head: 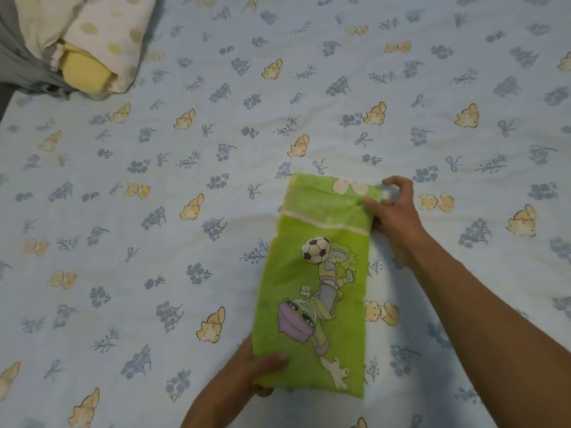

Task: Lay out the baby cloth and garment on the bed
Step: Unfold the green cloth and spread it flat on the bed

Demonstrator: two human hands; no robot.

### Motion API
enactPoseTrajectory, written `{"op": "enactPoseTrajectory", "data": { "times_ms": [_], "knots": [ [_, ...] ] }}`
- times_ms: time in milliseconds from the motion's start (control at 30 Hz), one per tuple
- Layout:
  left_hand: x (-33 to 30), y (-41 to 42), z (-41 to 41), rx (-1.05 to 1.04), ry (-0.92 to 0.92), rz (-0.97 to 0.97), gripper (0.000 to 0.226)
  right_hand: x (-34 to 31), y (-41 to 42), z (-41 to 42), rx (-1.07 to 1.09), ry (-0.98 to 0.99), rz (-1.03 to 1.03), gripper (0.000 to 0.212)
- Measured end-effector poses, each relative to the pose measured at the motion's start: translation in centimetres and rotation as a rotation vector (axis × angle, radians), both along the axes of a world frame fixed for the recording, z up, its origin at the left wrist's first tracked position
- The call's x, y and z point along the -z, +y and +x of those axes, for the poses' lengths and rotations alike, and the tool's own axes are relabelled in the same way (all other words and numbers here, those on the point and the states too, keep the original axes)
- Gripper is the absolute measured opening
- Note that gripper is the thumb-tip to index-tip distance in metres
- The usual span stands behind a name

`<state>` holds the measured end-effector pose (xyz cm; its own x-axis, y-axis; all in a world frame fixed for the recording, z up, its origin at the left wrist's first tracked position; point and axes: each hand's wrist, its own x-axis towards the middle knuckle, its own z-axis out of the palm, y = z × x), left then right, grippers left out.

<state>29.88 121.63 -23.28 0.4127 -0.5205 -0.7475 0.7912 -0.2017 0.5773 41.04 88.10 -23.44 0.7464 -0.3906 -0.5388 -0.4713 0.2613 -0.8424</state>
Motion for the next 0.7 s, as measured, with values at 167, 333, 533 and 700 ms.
{"op": "enactPoseTrajectory", "data": {
  "times_ms": [167,333,533,700],
  "knots": [
    [-0.2,-0.4,-1.1,-0.160,0.145,-0.164,0.069,0.9,0.7,-1.2,-0.298,-0.027,-0.224,0.047],
    [-0.1,-0.3,0.2,-0.246,0.279,-0.379,0.058,1.3,2.2,-1.7,-0.254,0.022,-0.300,0.062],
    [0.2,-2.3,0.5,-0.091,-0.288,0.007,0.056,1.0,2.8,-1.6,-0.309,0.004,-0.364,0.060],
    [-0.1,-4.8,1.7,0.042,-0.655,0.275,0.028,0.7,3.7,-3.5,-0.332,-0.028,-0.544,0.059]
  ]
}}
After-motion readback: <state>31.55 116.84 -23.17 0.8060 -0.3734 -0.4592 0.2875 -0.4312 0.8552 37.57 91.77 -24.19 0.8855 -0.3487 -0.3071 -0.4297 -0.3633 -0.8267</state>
